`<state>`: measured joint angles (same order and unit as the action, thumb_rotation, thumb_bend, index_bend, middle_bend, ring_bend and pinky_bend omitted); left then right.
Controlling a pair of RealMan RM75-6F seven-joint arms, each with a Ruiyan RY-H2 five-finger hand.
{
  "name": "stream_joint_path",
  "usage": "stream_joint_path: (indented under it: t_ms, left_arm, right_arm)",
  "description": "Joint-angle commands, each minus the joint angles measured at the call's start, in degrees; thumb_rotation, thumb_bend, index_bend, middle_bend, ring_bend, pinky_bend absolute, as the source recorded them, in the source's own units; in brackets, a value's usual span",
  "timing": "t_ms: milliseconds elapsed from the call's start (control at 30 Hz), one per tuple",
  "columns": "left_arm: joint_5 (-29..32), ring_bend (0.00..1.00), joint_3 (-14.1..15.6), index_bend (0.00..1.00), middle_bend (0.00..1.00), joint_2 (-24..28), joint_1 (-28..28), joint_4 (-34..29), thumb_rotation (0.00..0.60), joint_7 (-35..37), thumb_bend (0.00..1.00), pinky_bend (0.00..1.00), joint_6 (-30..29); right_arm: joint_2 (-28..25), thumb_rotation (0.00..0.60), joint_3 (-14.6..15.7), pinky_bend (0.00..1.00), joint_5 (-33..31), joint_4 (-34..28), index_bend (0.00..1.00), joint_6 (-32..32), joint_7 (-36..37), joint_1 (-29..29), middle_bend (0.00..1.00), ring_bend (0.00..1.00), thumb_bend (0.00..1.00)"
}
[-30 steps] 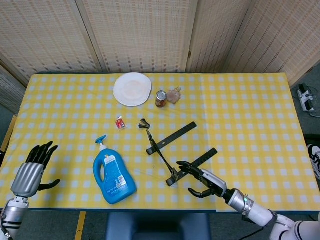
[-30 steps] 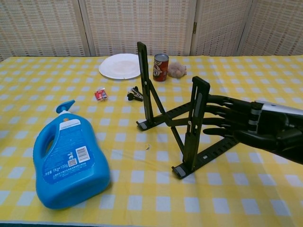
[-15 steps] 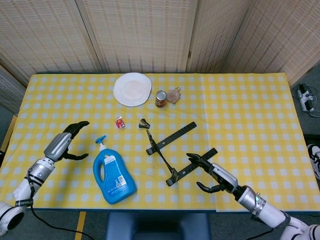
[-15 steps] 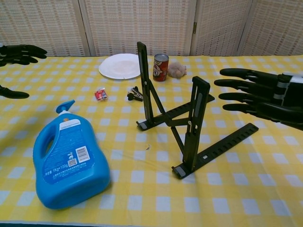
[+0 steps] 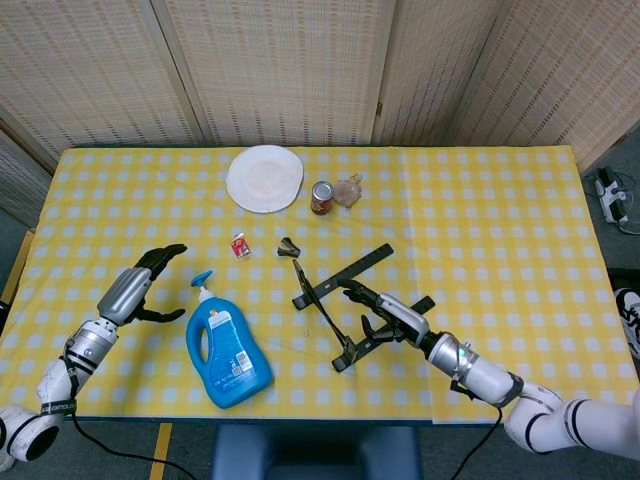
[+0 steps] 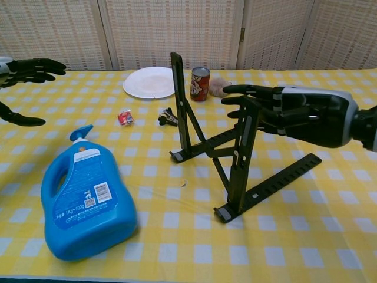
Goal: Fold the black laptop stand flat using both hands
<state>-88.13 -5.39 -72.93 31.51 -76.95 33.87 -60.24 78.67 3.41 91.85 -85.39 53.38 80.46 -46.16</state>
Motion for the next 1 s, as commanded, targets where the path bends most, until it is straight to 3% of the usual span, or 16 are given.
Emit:
stream_joint_path:
  t_ms: [33, 133, 367, 633, 800, 1000]
  left_arm:
    - [0.0, 0.1, 0.8, 0.1, 0.1, 0.6, -0.9, -1.1, 0.6, -0.7, 0.25, 0.04, -1.0]
    - [0.1, 0.09, 1.5, 0.1, 0.1, 1.1, -1.7, -1.9, 0.6, -1.0, 0.25, 0.04, -1.9]
    - [0.8, 0.09, 2.6, 0.09, 0.1, 1.4, -3.5, -2.5, 0.6, -1.3, 0.25, 0.03, -3.6]
    - [1.6, 0.08, 3.2, 0.09, 0.1, 1.6, -4.7, -2.5, 0.6, -0.8, 0.25, 0.03, -4.5]
    - [1.8, 0.08, 3.4, 0.09, 0.1, 1.5, -5.1, -2.3, 0.6, -0.6, 0.25, 0.03, -4.5]
    - [1.7, 0.07, 3.5, 0.08, 0.1, 1.4, -5.1, -2.3, 0.6, -0.5, 0.25, 0.02, -4.6]
  right_arm:
    - [3.1, 0.6, -3.1, 0.0, -2.1, 3.1, 0.0, -5.1, 1.1, -4.0, 0.0, 0.0, 0.94]
    - [4.6, 0.6, -4.7, 0.0, -3.5, 5.3, 0.0, -8.1, 1.7, -5.9, 0.0, 0.0, 1.0]
    - [8.4, 0.6, -8.2, 0.0, -6.3, 9.6, 0.0, -14.8, 2.2, -10.4, 0.0, 0.0, 1.0]
    - [12.6, 0.6, -10.3, 0.0, -7.1, 13.5, 0.0, -18.3, 5.2, -12.9, 0.0, 0.02, 1.0]
    - [12.7, 0.6, -9.5, 0.0, -3.9, 12.5, 0.0, -17.1, 11.3, -13.3, 0.0, 0.02, 1.0]
    - [11.9, 0.6, -6.3, 0.0, 2.0, 12.7, 0.0, -13.1, 20.6, -13.9, 0.0, 0.04, 1.0]
